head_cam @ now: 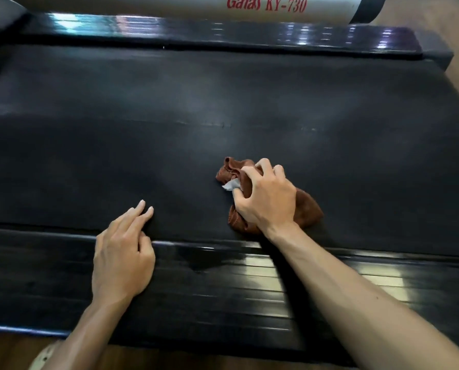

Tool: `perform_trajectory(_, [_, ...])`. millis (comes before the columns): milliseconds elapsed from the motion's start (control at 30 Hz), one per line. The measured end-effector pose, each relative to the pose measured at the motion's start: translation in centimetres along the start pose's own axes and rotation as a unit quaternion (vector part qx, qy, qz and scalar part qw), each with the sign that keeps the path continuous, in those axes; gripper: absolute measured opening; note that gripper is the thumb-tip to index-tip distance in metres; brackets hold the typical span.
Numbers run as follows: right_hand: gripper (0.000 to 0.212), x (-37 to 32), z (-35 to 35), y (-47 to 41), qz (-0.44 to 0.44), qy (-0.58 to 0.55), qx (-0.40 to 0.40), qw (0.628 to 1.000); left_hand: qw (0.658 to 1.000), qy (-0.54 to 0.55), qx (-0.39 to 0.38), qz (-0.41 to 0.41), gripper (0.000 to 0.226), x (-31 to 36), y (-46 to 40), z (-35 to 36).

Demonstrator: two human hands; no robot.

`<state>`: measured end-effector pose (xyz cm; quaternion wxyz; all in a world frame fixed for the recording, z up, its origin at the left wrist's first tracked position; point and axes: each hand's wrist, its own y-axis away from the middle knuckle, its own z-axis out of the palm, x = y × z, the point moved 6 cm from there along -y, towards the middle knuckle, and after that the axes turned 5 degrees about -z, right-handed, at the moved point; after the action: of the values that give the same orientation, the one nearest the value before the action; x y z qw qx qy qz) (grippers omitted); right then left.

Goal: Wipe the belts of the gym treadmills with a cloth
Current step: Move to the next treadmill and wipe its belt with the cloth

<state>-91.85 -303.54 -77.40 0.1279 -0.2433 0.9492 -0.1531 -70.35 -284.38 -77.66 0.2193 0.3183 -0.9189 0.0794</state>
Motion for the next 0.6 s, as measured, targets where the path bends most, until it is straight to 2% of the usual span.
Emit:
perform_trajectory(167, [0.036,-1.6,0.7,-1.7,-0.037,-0.044,-0.005,0.998,1.000,0.008,0.005,-0.006,0.053,0.4,-0.2,-0.2])
perform_trajectory(267, [0.035,-2.3,0.2,-2.1,-0.012,-0.066,-0.007,0.998,1.000,0.010,0.002,-0.003,0.053,0.4,-0.4,-0.3])
perform_trajectory(400, [0.044,-4.2,-1.3,-2.1,0.045,-0.101,-0.002,0.994,1.000,0.018,0.014,-0.002,0.052,0.3,-0.5,-0.3])
perform_trajectory(467, [0.047,-6.2,-2.8,-1.2,0.042,-0.102,0.010,0.994,1.000,0.026,0.008,0.004,0.050,0.1,-0.5,-0.1])
perform_trajectory(533, [0.048,-8.7,-5.2,-0.3,0.034,-0.094,0.012,0.995,1.000,0.026,-0.011,0.007,0.050,-0.3,-0.3,-0.1])
perform_trajectory(600, [0.047,-11.5,-8.3,0.1,0.001,-0.090,0.011,0.996,0.997,0.052,-0.060,0.024,0.050,-0.6,-0.3,-0.6])
